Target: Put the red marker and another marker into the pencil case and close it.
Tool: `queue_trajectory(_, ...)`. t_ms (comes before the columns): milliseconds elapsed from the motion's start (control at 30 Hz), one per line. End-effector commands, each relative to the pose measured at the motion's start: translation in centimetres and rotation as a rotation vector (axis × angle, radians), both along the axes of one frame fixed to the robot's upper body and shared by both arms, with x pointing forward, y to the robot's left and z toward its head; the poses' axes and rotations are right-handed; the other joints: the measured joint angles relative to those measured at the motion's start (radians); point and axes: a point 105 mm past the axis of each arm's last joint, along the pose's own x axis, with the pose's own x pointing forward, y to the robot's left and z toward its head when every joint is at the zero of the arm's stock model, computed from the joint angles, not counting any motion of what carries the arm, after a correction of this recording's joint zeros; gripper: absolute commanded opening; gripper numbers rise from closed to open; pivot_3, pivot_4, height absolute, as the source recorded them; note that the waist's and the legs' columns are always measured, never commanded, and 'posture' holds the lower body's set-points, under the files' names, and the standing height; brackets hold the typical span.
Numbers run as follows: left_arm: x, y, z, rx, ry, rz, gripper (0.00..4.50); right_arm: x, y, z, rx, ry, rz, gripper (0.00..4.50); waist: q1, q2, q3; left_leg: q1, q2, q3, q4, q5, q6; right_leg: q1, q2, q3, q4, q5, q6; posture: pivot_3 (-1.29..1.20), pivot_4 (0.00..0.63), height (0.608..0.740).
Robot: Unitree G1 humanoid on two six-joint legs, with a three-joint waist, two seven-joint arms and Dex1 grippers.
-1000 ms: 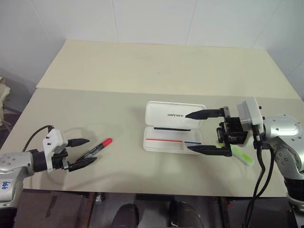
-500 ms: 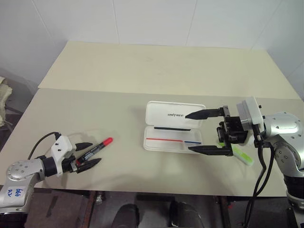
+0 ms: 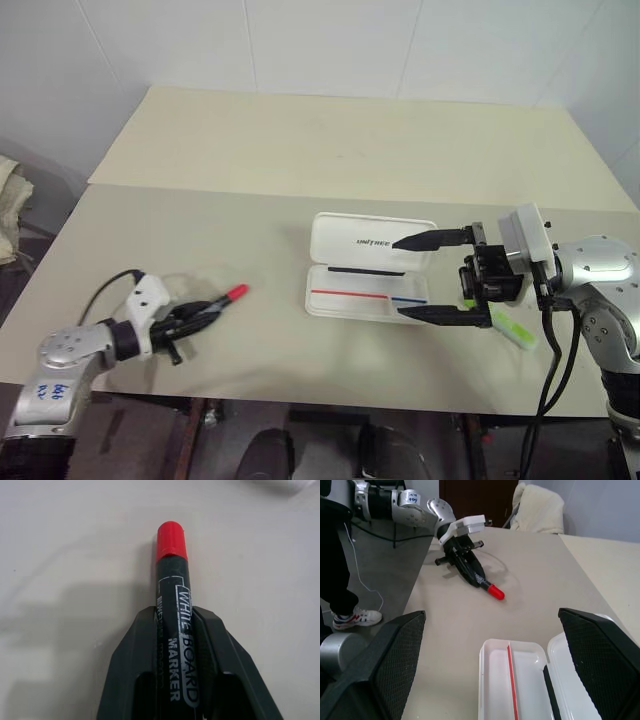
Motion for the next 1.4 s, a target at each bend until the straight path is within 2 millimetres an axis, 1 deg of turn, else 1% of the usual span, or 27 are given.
queue_trajectory(33,0.2,-2.6,3.5,-0.037,-0.091,-0.131,0.63,-0.2,-0.5,0.9,0.000,-0.050,-0.025,4.50,-0.004,-0.002,0.000,0.000,0.000,0.000,0.000,0.000,-0.001,-0.001,0.000,0.000,0.000,0.000,0.000,0.00,0.150,0.740)
queue_trajectory(133,0.7,-4.3,5.8,-0.034,-0.142,-0.237,0.63,-0.2,-0.8,0.7,0.002,-0.049,-0.048,4.50,-0.013,-0.001,0.000,0.000,0.000,0.000,-0.001,-0.001,-0.001,-0.001,0.001,-0.001,0.000,0.000,0.000,0.00,0.150,0.740)
queue_trajectory(200,1.0,-5.2,6.8,-0.025,-0.158,-0.294,0.63,-0.1,-1.0,0.6,0.006,-0.050,-0.066,4.50,-0.015,-0.001,0.000,0.000,0.000,0.001,-0.001,-0.001,-0.001,-0.001,0.001,-0.001,0.000,0.000,0.000,0.00,0.150,0.740)
queue_trajectory(400,1.5,-7.6,7.6,0.054,-0.186,-0.449,0.63,-0.3,-1.2,0.7,0.018,-0.064,-0.114,4.50,-0.015,-0.001,0.001,0.000,0.000,0.002,-0.001,-0.001,-0.001,-0.001,0.002,-0.001,-0.001,0.000,0.000,0.00,0.150,0.740)
queue_trajectory(500,2.0,-9.2,7.4,0.081,-0.203,-0.521,0.63,-0.6,-1.3,0.7,0.024,-0.071,-0.147,4.50,-0.010,-0.001,0.001,-0.001,0.000,0.002,-0.001,-0.001,-0.001,-0.001,0.002,-0.001,-0.002,0.000,0.000,0.00,0.150,0.740)
queue_trajectory(600,2.7,-11.4,6.8,0.084,-0.207,-0.578,0.63,-1.1,-2.0,0.6,0.023,-0.071,-0.194,4.50,-0.004,-0.002,0.001,-0.001,-0.001,0.002,0.000,-0.001,-0.001,-0.001,0.002,-0.001,-0.002,0.000,0.000,0.00,0.150,0.740)
queue_trajectory(733,4.0,-13.7,6.2,0.097,-0.225,-0.602,0.63,-1.8,-2.7,0.5,0.013,-0.070,-0.241,4.50,-0.001,-0.002,0.001,-0.001,-0.001,0.002,0.000,-0.001,0.000,-0.001,0.002,-0.001,-0.003,0.000,0.000,0.00,0.150,0.740)
queue_trajectory(933,5.6,-15.9,4.9,0.137,-0.246,-0.595,0.63,-2.7,-3.5,0.3,0.002,-0.075,-0.308,4.50,0.000,-0.003,0.001,-0.001,-0.001,0.002,0.000,-0.001,0.000,0.000,0.002,-0.001,-0.004,0.000,0.000,0.00,0.150,0.740)
queue_trajectory(1067,6.7,-16.7,4.8,0.130,-0.259,-0.577,0.63,-3.2,-3.5,0.3,0.006,-0.078,-0.330,4.50,0.004,-0.004,0.002,-0.001,-0.001,0.003,0.000,-0.001,0.000,0.000,0.002,-0.001,-0.004,0.000,0.000,0.00,0.150,0.740)
queue_trajectory(1133,6.9,-17.0,4.7,0.135,-0.267,-0.583,0.63,-3.3,-3.4,0.4,0.007,-0.080,-0.335,4.50,0.005,-0.004,0.002,-0.001,-0.001,0.003,0.000,-0.001,0.000,0.000,0.002,-0.001,-0.005,0.000,0.001,0.00,0.150,0.740)
queue_trajectory(1267,7.1,-18.3,4.5,0.142,-0.283,-0.607,0.63,-3.4,-3.4,0.4,0.010,-0.083,-0.351,4.50,0.015,-0.004,0.002,-0.002,-0.001,0.002,0.001,0.000,0.001,0.000,0.002,-0.001,-0.006,0.000,0.001,0.00,0.150,0.740)
queue_trajectory(1400,7.0,-19.4,4.3,0.125,-0.285,-0.625,0.63,-3.7,-3.2,0.3,0.019,-0.080,-0.364,4.50,0.014,-0.004,0.002,-0.002,-0.001,0.002,0.001,0.000,0.001,0.001,0.002,-0.001,-0.007,0.000,0.001,0.00,0.150,0.740)
